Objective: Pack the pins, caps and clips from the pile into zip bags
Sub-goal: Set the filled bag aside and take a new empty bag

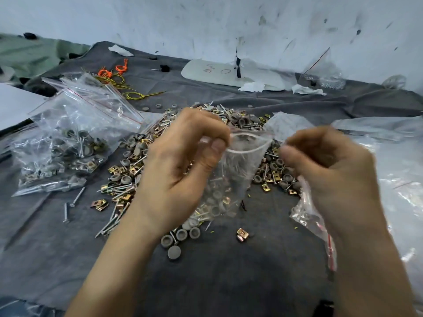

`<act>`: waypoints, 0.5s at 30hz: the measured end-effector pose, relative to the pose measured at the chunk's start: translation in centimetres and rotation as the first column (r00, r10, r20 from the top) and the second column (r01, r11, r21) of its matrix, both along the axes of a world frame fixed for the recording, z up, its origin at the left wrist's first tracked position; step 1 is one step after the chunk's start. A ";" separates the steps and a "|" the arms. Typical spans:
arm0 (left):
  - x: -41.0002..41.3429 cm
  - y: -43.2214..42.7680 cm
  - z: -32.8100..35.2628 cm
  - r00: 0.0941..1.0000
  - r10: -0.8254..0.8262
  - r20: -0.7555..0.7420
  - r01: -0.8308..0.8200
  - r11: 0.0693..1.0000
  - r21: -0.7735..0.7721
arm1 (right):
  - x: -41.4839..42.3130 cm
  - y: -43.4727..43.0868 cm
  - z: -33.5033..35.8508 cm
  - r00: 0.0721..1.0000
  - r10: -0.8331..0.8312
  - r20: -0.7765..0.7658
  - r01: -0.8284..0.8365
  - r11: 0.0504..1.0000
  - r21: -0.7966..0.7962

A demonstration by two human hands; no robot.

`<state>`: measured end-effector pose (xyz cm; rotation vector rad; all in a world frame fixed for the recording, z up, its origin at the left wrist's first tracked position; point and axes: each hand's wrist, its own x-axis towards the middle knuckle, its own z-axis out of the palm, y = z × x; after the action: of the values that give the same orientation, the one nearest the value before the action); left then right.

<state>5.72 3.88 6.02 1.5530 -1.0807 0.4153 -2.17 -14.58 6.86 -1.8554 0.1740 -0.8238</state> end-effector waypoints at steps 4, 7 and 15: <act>-1.0 -1.0 0.1 0.995 -0.093 0.043 0.090 0.994 0.066 | -1.3 1.5 2.1 0.961 0.006 0.277 0.034 0.989 -0.141; -1.3 -1.3 0.1 0.990 -0.125 0.059 0.120 0.990 0.078 | -1.2 2.5 2.3 0.978 0.029 0.209 0.039 0.947 -0.318; -0.5 -0.9 -0.3 0.997 -0.073 -0.019 0.073 0.997 -0.021 | -1.6 1.8 2.4 0.986 0.023 0.167 0.005 0.986 -0.165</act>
<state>5.18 2.99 5.71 1.4922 -1.1109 0.3594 -3.80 -12.80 9.26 -1.9275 -0.0097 -1.0094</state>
